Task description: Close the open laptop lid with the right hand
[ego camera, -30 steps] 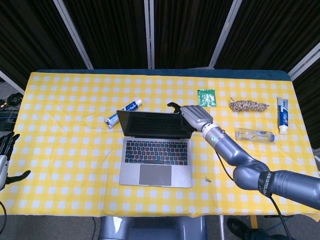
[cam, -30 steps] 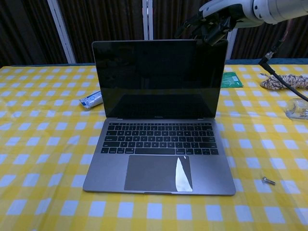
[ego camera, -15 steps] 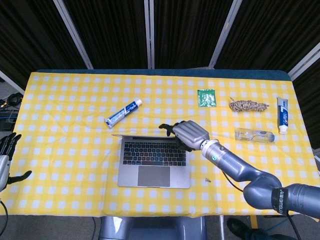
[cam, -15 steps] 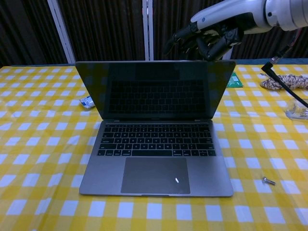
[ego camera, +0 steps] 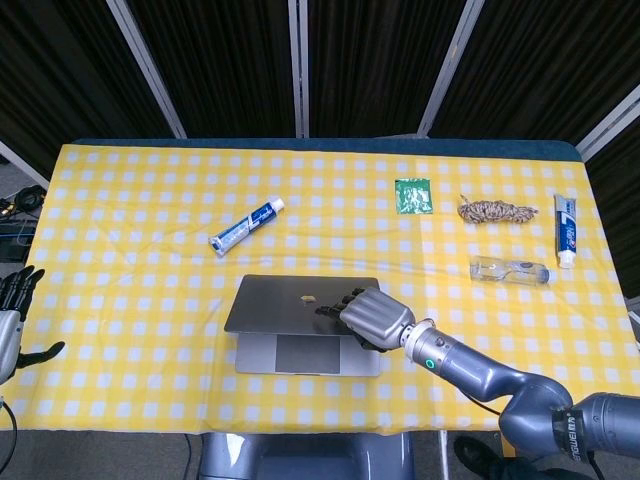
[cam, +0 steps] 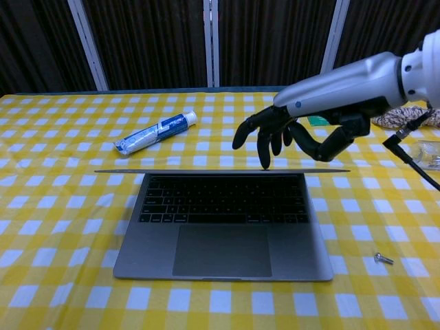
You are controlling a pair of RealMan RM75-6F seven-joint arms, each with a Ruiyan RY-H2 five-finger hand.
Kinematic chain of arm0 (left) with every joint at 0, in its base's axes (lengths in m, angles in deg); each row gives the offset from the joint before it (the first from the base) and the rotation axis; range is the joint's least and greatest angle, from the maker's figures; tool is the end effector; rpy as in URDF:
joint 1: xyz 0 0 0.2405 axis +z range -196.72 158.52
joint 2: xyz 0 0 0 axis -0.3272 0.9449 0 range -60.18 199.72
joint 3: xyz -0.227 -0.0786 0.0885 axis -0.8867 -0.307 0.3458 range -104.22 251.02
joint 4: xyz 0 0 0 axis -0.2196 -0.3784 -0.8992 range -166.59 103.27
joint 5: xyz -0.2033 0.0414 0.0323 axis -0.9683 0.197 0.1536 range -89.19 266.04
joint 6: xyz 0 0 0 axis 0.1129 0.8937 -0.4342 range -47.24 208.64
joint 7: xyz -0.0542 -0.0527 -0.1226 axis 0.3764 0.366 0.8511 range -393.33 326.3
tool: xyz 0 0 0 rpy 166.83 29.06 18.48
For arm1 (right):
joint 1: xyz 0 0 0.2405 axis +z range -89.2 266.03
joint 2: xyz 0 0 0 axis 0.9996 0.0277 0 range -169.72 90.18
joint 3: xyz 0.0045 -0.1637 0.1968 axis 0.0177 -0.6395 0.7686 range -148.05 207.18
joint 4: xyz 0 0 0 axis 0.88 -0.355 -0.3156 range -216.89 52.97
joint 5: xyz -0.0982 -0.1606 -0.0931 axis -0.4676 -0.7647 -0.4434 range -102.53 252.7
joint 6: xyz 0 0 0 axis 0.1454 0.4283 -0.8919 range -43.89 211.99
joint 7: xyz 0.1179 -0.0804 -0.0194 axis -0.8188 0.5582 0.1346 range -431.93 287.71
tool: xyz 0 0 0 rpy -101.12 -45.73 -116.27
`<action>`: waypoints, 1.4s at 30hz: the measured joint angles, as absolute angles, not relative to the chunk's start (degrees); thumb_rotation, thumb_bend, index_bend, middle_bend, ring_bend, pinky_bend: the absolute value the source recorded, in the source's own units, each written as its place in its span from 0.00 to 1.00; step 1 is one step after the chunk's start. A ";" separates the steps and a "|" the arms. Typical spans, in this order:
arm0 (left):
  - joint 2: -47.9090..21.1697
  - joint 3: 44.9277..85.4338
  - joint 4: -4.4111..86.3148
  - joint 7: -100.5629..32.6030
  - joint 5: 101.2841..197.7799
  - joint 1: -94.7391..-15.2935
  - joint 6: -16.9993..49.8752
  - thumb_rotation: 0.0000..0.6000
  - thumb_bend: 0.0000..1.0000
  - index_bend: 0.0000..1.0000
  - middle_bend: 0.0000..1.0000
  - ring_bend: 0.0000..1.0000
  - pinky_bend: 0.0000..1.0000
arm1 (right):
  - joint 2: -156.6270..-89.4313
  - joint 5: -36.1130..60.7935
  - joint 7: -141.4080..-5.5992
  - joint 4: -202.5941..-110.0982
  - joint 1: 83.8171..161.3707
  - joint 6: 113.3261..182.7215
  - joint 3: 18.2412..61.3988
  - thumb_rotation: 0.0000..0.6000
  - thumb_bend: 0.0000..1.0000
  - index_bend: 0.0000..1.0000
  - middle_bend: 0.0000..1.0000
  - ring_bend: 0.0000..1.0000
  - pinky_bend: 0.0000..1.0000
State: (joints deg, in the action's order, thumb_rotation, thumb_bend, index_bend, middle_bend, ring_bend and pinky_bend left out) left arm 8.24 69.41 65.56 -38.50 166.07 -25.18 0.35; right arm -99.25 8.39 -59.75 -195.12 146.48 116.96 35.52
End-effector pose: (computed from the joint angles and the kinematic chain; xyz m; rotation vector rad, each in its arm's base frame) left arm -0.3151 0.1893 0.1643 -1.3333 -0.9686 -0.7843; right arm -0.0643 -0.3005 0.0542 2.4453 -0.8592 0.7490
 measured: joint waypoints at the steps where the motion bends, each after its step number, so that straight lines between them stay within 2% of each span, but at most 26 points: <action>1: 8.24 69.41 65.54 -38.49 166.07 -25.19 0.36 1.00 0.00 0.00 0.00 0.00 0.00 | -99.75 8.05 -58.79 -194.95 146.39 117.11 34.83 1.00 1.00 0.15 0.29 0.28 0.26; 19: 7.83 69.61 65.35 -38.93 165.74 -25.51 1.07 1.00 0.00 0.00 0.00 0.00 0.00 | -109.09 0.33 -40.96 -187.05 143.66 121.50 24.65 1.00 1.00 0.11 0.22 0.24 0.17; 25: 7.80 69.66 65.36 -38.97 165.72 -25.53 1.10 1.00 0.00 0.00 0.00 0.00 0.00 | -112.77 -2.87 -38.55 -183.41 141.96 122.97 22.51 1.00 1.00 0.09 0.20 0.22 0.15; 32: 7.85 69.58 65.30 -38.71 165.59 -25.51 1.05 1.00 0.00 0.00 0.00 0.00 0.00 | -112.73 -6.67 -38.15 -182.68 140.63 127.42 22.88 1.00 1.00 0.09 0.20 0.21 0.13; 39: 7.95 69.70 65.43 -38.54 165.85 -25.55 1.10 1.00 0.00 0.00 0.00 0.00 0.00 | -106.13 -13.06 -39.61 -185.79 137.84 139.30 25.21 1.00 1.00 0.07 0.17 0.19 0.10; 41: 7.97 69.80 65.60 -38.58 166.18 -25.50 0.92 1.00 0.00 0.00 0.00 0.00 0.00 | -102.94 -14.90 -40.64 -187.00 136.47 143.08 25.80 1.00 0.89 0.07 0.14 0.15 0.08; 42: 7.99 69.84 65.69 -38.59 166.34 -25.46 0.79 1.00 0.00 0.00 0.00 0.00 0.00 | -101.59 -15.62 -41.13 -187.44 135.79 144.61 25.99 1.00 0.75 0.06 0.11 0.12 0.05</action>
State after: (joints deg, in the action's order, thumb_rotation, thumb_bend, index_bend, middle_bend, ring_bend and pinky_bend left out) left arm 7.99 69.84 65.69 -38.59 166.34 -25.46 0.79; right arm -101.59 -15.62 -41.13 -187.44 135.79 144.61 25.99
